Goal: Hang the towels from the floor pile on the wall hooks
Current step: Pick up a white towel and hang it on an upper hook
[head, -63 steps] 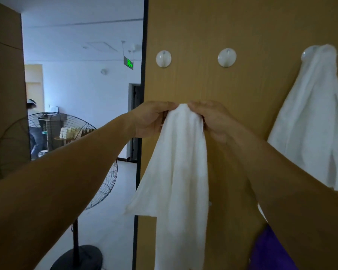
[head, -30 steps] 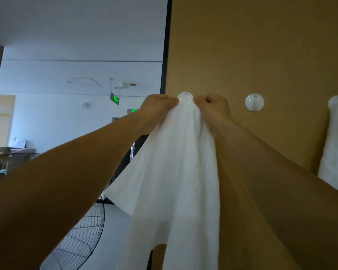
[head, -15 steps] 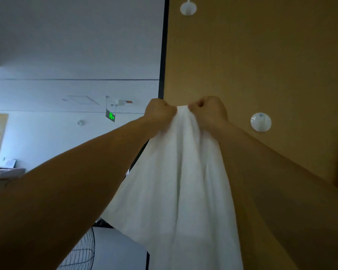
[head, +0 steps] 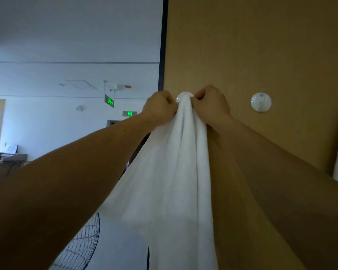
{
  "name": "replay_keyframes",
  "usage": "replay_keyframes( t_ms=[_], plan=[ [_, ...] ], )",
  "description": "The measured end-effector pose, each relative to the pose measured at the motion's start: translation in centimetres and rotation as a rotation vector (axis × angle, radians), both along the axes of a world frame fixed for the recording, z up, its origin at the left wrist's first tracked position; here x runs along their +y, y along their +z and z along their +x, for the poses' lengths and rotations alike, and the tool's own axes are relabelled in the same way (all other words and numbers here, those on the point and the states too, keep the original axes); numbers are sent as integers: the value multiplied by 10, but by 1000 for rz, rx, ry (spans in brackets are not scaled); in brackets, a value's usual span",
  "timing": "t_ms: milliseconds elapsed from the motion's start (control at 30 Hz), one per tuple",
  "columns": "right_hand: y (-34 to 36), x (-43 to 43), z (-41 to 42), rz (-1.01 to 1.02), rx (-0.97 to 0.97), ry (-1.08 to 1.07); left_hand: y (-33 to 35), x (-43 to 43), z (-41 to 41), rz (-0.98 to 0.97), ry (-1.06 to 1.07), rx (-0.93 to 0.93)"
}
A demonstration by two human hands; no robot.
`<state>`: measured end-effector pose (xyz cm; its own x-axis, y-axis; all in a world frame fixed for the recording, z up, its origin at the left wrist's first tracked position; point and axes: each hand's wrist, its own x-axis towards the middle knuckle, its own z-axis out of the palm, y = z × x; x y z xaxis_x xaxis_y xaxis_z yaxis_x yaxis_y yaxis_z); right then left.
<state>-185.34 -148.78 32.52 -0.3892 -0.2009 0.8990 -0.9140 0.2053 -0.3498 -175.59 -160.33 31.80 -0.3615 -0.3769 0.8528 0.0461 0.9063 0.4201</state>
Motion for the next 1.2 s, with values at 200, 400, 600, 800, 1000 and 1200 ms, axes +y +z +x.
replay_keyframes(
  t_ms=[200,400,600,800,1000,1200],
  plan=[
    [-36,1,7,6,-6,59,-20,10,1,-103,73,-32],
    [-64,13,8,97,-133,228,-41,16,10,37,-163,10],
    [-75,24,9,55,-317,357,-63,19,17,-8,-196,-74],
    [-92,38,1,45,-265,297,-72,12,19,-1,-24,-148],
    [-106,45,5,160,-166,289,-78,31,17,147,-135,-119],
    [-112,54,-2,192,-365,308,-90,33,16,11,-9,-148]
  ],
)
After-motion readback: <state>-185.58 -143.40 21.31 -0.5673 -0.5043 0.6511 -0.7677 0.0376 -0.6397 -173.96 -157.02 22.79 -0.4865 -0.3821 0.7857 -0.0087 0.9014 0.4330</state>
